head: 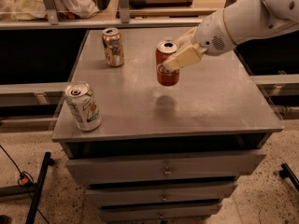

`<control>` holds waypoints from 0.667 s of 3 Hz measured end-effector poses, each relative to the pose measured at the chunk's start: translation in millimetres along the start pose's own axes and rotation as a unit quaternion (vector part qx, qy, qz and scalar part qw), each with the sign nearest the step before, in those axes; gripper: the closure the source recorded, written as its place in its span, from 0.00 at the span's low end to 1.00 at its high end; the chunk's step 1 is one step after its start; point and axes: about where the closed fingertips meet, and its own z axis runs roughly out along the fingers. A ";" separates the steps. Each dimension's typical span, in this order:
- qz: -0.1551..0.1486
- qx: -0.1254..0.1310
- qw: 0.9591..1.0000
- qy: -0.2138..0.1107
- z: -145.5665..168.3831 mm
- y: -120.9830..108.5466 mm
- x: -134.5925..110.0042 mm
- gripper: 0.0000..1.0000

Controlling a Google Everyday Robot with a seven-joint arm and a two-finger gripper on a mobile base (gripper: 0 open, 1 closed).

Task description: Move coke can near orange can

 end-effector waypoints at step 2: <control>0.037 0.033 0.999 -0.005 27.6 -76.5 1.7 1.00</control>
Offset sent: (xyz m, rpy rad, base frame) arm 0.1292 -0.0097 -0.0225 0.0920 0.0409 -0.1511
